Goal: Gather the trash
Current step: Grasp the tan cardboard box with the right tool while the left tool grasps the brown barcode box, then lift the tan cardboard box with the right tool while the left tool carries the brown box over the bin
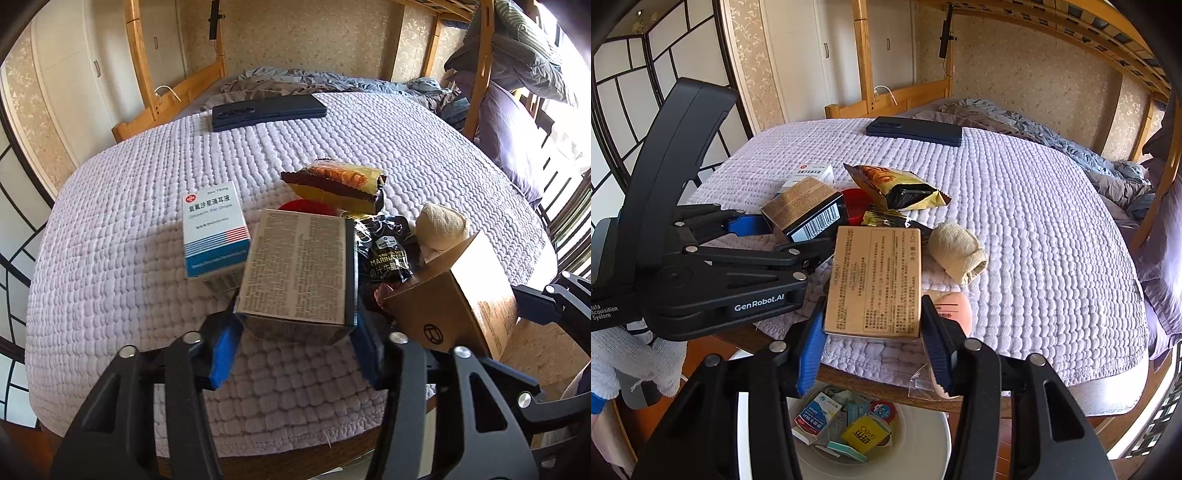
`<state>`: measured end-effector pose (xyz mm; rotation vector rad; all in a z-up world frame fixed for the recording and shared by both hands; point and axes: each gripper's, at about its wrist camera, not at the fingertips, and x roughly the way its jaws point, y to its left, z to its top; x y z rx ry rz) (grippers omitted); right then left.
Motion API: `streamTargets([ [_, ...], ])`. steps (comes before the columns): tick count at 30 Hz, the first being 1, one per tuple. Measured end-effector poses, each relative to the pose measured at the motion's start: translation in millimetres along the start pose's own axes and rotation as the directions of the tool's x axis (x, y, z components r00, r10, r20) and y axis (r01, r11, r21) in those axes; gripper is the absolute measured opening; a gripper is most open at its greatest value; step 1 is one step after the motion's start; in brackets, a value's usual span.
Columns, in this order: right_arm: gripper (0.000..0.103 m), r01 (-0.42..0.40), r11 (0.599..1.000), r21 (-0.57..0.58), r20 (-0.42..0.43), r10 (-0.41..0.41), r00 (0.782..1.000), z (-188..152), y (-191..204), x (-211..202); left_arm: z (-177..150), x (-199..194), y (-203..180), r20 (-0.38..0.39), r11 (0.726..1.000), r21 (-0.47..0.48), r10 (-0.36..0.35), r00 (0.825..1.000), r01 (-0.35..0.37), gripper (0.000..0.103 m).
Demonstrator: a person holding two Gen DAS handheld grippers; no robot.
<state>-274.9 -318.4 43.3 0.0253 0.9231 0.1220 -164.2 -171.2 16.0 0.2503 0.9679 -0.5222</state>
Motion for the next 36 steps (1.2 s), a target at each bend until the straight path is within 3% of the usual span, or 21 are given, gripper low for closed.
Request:
streamTargets([
  [36,0.047,-0.015,0.999,-0.029,0.055,0.016,0.998,-12.4,7.8,-39.4,-33.7,-52.9,-6.9,0.009,0.999,-0.029,-0.024,1.000,0.024,0.050],
])
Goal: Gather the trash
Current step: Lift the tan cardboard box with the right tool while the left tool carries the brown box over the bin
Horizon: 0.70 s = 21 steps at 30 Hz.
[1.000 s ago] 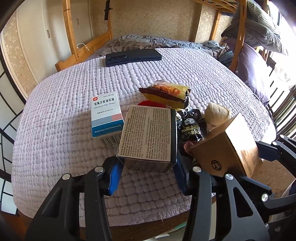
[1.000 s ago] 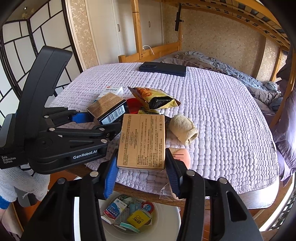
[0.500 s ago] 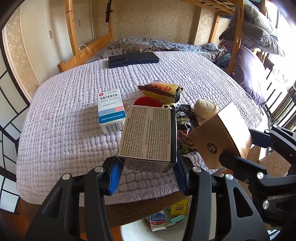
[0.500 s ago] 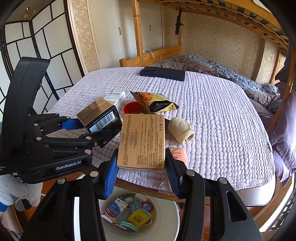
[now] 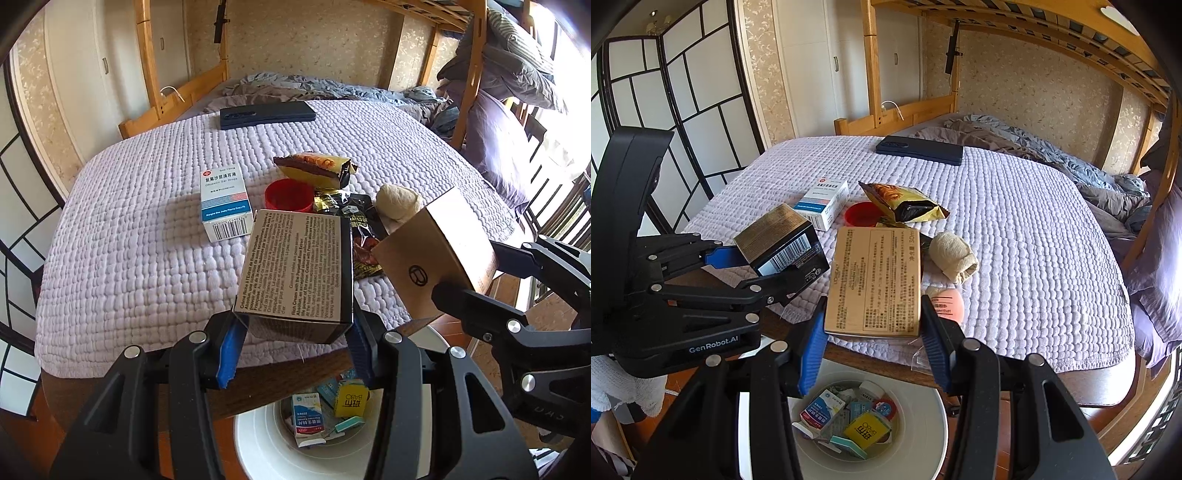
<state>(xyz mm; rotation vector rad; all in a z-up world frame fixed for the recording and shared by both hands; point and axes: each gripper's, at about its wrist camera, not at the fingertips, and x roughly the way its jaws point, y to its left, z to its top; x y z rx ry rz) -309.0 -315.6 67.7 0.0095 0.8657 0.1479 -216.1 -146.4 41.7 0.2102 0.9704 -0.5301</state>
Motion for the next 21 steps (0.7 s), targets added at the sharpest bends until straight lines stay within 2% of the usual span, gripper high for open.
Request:
streamTargets([
  [21,0.047,-0.036,0.999,-0.004,-0.017,0.036,0.999,-16.5,4.6,-14.1,-29.4,-18.5,-6.8,-0.022,1.000,-0.001,-0.011,1.000,0.011,0.051],
])
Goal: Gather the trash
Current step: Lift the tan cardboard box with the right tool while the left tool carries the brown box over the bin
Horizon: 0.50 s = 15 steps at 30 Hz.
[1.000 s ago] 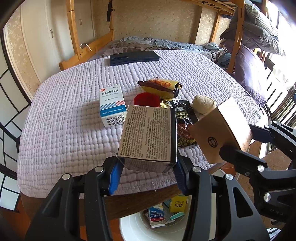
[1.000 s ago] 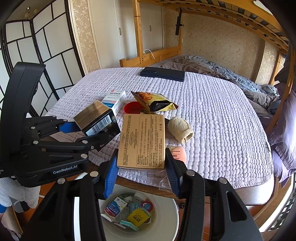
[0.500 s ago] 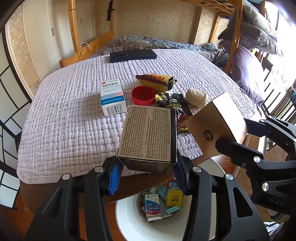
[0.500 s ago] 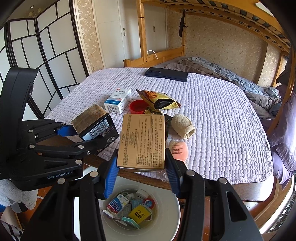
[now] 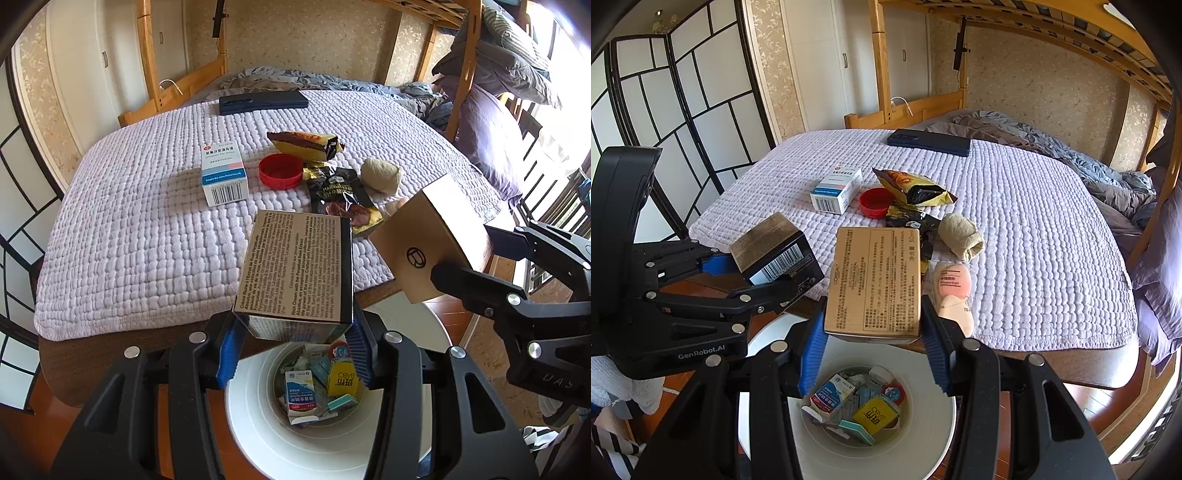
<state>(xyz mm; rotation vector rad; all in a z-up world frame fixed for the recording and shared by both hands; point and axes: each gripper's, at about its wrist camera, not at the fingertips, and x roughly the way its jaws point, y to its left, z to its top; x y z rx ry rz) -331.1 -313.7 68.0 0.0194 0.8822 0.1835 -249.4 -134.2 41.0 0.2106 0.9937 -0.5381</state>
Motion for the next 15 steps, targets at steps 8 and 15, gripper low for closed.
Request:
streamTargets([
  [8,0.047,-0.005,1.000,-0.008,-0.011,0.004,1.000,-7.0,3.8,-3.8,-9.8,-4.0,-3.9,-0.011,1.000,0.002,-0.007,1.000,0.007,0.051],
  [15,0.047,-0.011,1.000,-0.014,-0.030,0.010,0.999,-15.3,7.1,-4.5,-18.6,-7.7,-6.5,-0.019,1.000,0.003,-0.008,1.000,0.008,0.051],
])
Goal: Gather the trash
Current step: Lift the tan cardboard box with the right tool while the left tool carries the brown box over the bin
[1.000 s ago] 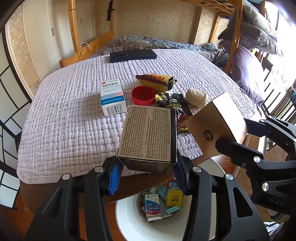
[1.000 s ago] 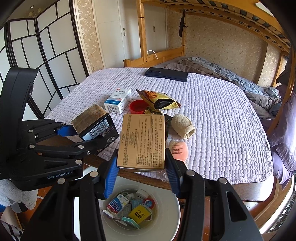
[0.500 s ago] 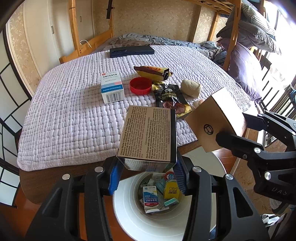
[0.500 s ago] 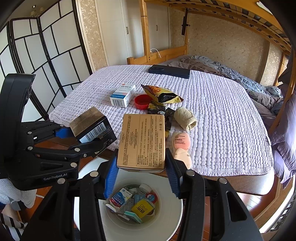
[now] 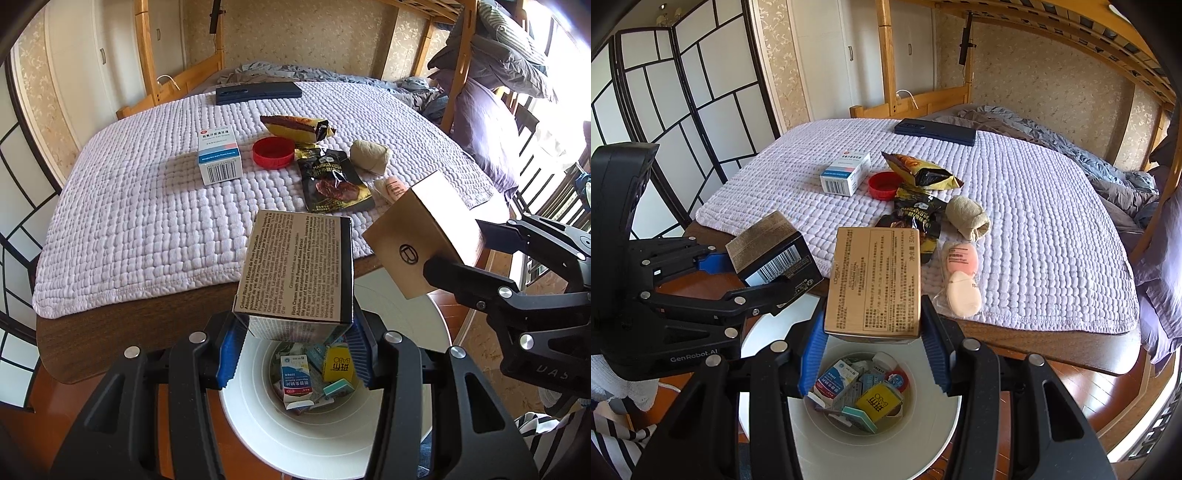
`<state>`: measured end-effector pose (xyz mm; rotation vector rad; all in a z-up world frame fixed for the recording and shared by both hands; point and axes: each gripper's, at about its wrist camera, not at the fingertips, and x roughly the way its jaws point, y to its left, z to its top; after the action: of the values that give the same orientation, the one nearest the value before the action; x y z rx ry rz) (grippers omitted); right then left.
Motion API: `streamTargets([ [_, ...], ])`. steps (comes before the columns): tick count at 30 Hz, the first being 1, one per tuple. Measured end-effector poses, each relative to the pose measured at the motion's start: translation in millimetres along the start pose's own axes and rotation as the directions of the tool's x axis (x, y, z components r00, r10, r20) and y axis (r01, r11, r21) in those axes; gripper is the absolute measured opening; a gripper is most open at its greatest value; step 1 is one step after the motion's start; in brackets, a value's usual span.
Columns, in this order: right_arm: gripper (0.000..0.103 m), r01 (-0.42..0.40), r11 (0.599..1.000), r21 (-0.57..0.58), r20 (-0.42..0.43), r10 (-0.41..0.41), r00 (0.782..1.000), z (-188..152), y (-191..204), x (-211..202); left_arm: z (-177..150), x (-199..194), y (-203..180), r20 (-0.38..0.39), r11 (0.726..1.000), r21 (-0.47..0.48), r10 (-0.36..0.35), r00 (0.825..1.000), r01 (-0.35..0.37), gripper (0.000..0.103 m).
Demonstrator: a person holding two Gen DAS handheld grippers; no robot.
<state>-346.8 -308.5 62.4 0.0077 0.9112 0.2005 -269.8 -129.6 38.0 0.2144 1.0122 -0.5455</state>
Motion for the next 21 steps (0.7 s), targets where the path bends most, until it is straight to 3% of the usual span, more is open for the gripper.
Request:
streamTargets([
  [21,0.047,-0.003,1.000,0.019,-0.086,0.005,0.996,-27.1,8.2,5.5,-24.4,-3.7,-13.3,-0.039,1.000,0.015,0.000,0.999,0.000,0.051],
])
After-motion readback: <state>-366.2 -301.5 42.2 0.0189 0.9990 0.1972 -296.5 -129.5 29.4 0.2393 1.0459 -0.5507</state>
